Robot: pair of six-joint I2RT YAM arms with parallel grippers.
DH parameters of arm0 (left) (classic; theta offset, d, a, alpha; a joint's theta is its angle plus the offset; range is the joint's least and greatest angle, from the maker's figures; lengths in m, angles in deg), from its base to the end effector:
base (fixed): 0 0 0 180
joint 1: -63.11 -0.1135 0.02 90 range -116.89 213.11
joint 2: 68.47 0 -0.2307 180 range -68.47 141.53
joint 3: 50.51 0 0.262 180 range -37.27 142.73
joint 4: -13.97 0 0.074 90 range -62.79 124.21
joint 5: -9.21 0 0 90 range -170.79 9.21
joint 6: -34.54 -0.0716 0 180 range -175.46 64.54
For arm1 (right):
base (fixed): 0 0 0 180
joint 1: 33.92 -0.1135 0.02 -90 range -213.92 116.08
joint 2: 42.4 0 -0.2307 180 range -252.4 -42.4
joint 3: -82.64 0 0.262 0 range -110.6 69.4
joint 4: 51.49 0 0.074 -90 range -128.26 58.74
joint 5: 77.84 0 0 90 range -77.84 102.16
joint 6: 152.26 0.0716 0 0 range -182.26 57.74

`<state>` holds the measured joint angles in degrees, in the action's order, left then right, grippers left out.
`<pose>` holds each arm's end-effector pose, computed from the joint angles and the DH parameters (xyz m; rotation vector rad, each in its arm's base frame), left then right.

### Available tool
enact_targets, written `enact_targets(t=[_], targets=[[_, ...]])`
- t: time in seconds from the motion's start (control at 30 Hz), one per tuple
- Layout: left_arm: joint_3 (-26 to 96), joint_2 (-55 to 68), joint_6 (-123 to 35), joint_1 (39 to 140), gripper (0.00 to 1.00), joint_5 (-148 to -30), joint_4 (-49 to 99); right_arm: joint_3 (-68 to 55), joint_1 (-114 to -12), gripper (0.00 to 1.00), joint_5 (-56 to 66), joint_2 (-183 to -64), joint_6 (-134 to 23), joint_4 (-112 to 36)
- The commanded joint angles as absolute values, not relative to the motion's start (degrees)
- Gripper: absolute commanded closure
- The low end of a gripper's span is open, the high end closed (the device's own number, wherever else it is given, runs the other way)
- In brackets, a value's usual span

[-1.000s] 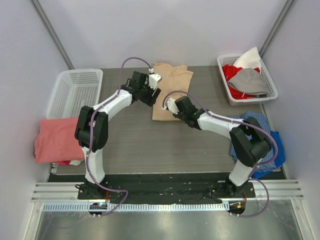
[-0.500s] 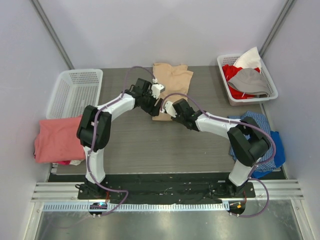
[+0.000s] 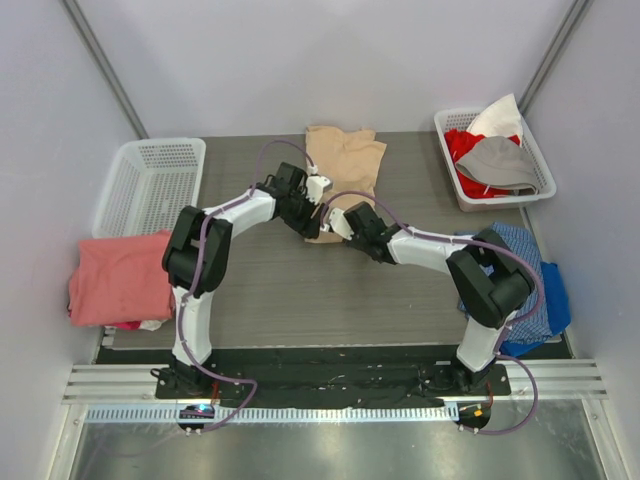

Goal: Fold and stack the t-shirts
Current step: Grab one side of the 2/3 rectangular tshirt with both arms

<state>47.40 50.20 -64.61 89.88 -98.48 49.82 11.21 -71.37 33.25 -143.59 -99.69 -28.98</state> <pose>0.3955 -0.2239 0.1043 0.9053 2.4044 -0.5125 0.3161 0.2096 0.0984 -1.3644 2.0381 -0.4555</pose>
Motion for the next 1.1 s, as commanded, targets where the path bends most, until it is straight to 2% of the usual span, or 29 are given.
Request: enact_targets(t=[0.0, 0.47, 0.53, 0.63, 0.77, 0.8, 0.83, 0.93, 1.07], targets=[[49.0, 51.1, -63.9, 90.3, 0.38, -99.8, 48.6, 11.3, -71.5, 0.6, 33.6, -144.3, -100.6, -32.2], [48.6, 51.1, -64.0, 90.9, 0.44, -99.7, 48.0, 7.7, -68.5, 0.64, 31.8, -147.8, -103.3, -33.9], [48.5, 51.1, -64.2, 91.0, 0.46, -99.5, 48.1, 6.9, -68.2, 0.72, 31.7, -148.6, -103.5, -34.1], [48.3, 50.8, -64.2, 91.3, 0.56, -99.4, 48.1, 6.1, -68.2, 0.84, 31.9, -149.1, -103.1, -34.0], [47.2, 50.2, -64.2, 91.8, 0.75, -99.4, 48.6, 5.8, -68.1, 0.99, 31.4, -148.8, -102.2, -32.3], [47.0, 49.7, -64.4, 92.0, 0.79, -99.2, 48.7, 5.7, -68.2, 0.99, 31.2, -148.4, -102.0, -31.8], [46.7, 49.3, -64.6, 92.2, 0.88, -99.2, 48.9, 5.9, -68.3, 0.99, 31.0, -148.1, -101.8, -30.8], [45.2, 47.5, -65.0, 92.8, 1.0, -99.0, 50.1, 6.9, -68.8, 0.99, 30.3, -145.6, -100.8, -28.6], [40.4, 43.6, -65.1, 93.9, 1.0, -98.9, 50.5, 9.5, -71.0, 0.99, 29.6, -140.9, -99.4, -26.0]])
